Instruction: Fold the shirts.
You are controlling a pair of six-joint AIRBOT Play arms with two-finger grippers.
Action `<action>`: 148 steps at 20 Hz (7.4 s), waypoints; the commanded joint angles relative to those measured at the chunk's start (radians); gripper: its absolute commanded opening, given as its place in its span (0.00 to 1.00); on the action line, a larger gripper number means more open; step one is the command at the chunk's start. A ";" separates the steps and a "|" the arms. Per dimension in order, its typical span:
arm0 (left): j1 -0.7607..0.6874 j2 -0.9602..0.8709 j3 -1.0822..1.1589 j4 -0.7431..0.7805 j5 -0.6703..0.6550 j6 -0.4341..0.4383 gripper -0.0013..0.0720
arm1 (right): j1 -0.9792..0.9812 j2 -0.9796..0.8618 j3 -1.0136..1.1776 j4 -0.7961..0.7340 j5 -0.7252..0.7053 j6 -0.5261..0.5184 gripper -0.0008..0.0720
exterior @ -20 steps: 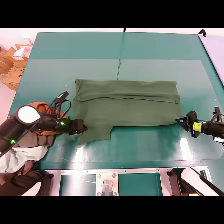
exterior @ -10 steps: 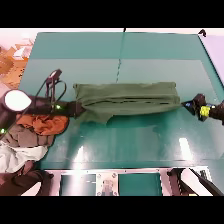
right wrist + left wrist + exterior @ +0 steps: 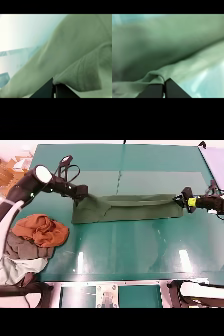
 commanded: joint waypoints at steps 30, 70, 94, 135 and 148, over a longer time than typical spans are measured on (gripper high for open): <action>0.030 -0.328 0.383 -0.194 -0.182 0.082 0.05 | -0.133 -0.630 0.697 -0.141 0.602 -0.264 0.03; 0.333 -0.319 0.674 -0.349 -0.576 0.127 0.05 | 0.956 -0.308 0.483 0.090 -0.288 -0.095 0.03; 0.342 -0.319 0.674 0.084 -0.554 0.063 0.05 | 0.346 -0.341 0.210 0.018 0.278 -0.115 0.75; 0.299 -0.319 0.603 0.081 -0.557 0.048 0.05 | -1.055 0.025 -0.143 -0.514 0.343 0.012 0.08; 0.299 -0.216 0.636 0.080 -0.552 0.055 0.05 | -0.703 0.181 0.264 -0.433 0.555 0.161 0.03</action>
